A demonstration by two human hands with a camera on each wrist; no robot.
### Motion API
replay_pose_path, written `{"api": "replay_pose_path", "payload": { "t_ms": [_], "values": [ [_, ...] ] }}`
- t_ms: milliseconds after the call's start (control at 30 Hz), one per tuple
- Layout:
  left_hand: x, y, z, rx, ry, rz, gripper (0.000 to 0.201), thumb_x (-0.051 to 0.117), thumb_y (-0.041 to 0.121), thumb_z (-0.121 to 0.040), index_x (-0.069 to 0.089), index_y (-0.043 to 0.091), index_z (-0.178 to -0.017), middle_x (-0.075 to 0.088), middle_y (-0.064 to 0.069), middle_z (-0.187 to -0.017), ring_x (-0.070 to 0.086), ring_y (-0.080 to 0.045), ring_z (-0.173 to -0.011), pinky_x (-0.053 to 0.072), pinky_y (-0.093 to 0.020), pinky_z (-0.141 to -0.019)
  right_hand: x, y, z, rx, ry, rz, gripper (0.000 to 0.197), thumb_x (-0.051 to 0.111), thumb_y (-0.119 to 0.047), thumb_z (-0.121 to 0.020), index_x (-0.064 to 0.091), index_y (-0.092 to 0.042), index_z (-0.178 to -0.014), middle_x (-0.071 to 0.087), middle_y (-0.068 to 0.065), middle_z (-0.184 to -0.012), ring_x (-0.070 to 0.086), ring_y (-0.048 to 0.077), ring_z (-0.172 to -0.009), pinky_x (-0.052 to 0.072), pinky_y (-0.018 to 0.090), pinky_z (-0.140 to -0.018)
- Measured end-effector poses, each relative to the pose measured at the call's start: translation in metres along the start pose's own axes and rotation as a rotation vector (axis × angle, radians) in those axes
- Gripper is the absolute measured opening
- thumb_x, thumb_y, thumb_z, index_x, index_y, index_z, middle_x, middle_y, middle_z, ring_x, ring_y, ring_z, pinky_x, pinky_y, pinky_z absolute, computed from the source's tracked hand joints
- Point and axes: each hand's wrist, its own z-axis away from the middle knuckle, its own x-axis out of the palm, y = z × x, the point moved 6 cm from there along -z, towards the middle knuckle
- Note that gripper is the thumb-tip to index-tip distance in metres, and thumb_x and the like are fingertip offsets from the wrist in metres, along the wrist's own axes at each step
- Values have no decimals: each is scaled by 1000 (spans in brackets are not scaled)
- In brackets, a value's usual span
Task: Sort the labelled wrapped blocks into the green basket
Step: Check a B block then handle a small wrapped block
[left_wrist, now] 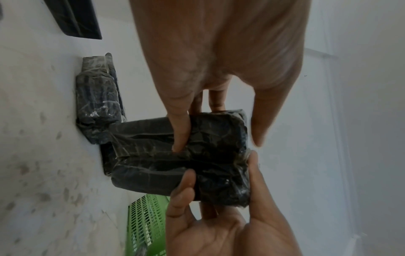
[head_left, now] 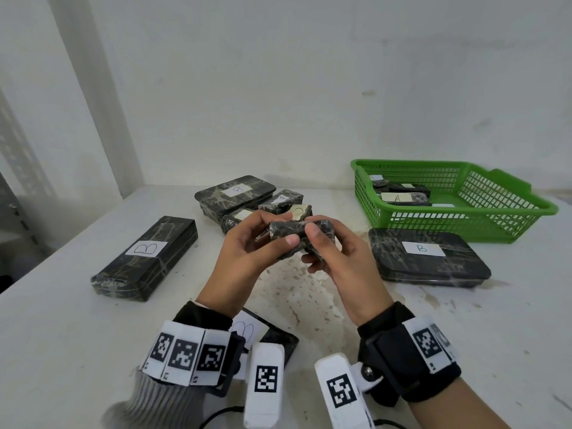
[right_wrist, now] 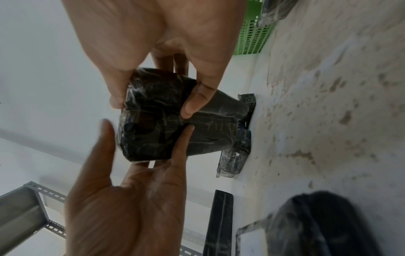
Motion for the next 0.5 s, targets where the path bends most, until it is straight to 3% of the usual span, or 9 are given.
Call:
{"api": "replay_pose_path", "payload": {
  "t_ms": [133, 267, 333, 433, 500],
  "values": [
    [-1, -4, -1, -23, 18, -26, 31, 72, 14, -76, 61, -1, -101, 68, -8, -123, 66, -33, -111, 56, -37, -91, 0, 4, 0, 7, -1, 24, 52, 68, -47, -73, 67, -14, -114, 70, 7, -99, 65, 14, -67, 53, 26, -62],
    [0, -3, 0, -54, 28, 47, 57, 72, 28, -70, 57, -9, -110, 65, -17, -125, 63, -36, -115, 51, -47, -100, 0, 4, 1, -10, 2, 59, 57, 72, -47, -69, 65, -17, -117, 69, 3, -102, 64, 14, -68, 52, 26, -63],
    [-1, -2, 1, -79, 35, 87, 63, 70, 31, -73, 53, -14, -114, 64, -16, -128, 63, -32, -117, 52, -45, -99, 2, 3, 1, -21, -8, 65, 55, 73, -44, -69, 66, -17, -115, 68, 4, -102, 64, 14, -67, 53, 25, -63],
    [-3, -2, 0, -70, 50, 67, 36, 64, 20, -81, 59, -6, -105, 65, -13, -128, 64, -31, -116, 55, -40, -93, 3, 5, 0, -27, -18, 66, 51, 73, -43, -69, 66, -20, -113, 69, 5, -105, 65, 14, -71, 54, 25, -64],
    [-5, -4, -2, -56, 58, 73, 21, 61, 13, -79, 60, 0, -95, 65, -10, -127, 65, -31, -112, 56, -38, -90, 4, 7, 0, -36, -40, 85, 48, 74, -45, -70, 65, -24, -112, 64, 6, -118, 67, 16, -79, 54, 24, -66]
  ]
}}
